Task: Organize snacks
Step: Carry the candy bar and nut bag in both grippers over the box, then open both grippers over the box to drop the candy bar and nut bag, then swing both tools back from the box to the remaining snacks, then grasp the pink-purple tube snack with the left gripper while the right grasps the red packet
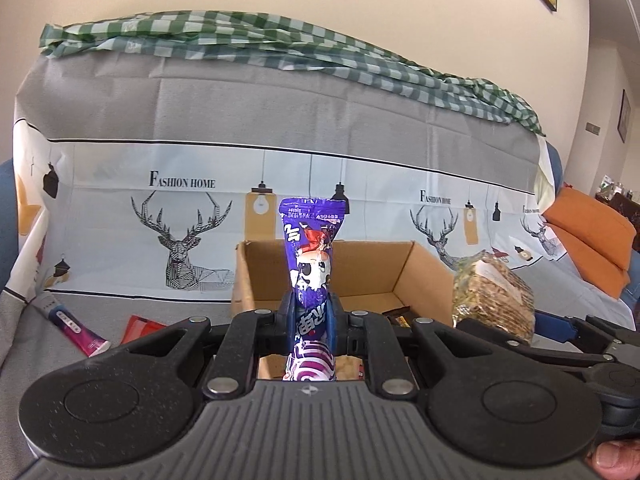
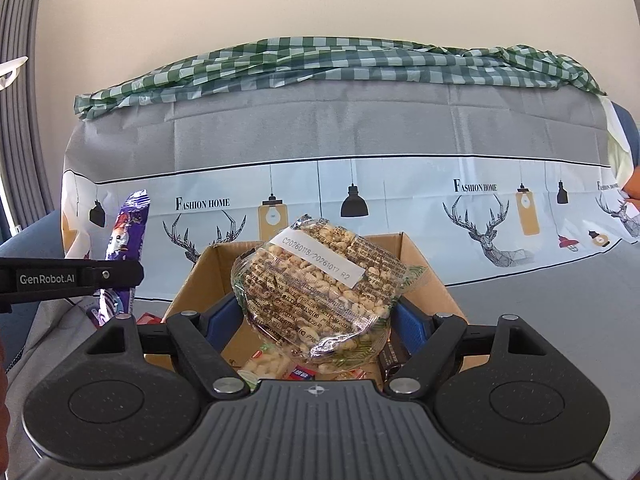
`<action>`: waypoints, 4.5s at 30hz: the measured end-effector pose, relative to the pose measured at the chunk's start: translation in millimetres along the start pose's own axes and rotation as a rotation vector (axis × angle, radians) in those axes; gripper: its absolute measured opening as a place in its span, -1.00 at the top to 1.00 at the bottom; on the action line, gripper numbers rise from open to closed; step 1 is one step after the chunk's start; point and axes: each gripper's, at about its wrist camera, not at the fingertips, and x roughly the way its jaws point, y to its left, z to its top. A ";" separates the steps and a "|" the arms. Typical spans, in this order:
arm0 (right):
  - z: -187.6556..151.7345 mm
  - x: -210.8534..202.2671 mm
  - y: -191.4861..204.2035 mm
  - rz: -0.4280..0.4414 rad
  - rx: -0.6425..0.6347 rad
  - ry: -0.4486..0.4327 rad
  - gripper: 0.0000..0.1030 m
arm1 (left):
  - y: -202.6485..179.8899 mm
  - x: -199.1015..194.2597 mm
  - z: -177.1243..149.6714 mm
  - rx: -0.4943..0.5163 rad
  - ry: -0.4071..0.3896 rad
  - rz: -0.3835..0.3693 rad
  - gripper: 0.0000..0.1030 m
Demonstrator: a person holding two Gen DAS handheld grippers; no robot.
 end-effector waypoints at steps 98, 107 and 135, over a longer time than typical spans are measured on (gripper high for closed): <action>-40.7 99.0 239.0 0.121 -0.022 0.015 -0.02 | 266.1 17.5 -39.2 -0.435 0.250 0.392 0.86; -65.3 180.9 255.3 0.117 0.051 0.201 -0.26 | 282.6 46.0 -38.3 -0.456 0.211 0.364 0.86; -93.9 222.6 246.6 -0.049 0.027 0.133 -0.01 | 282.1 172.5 -37.4 -0.234 0.311 0.522 -0.49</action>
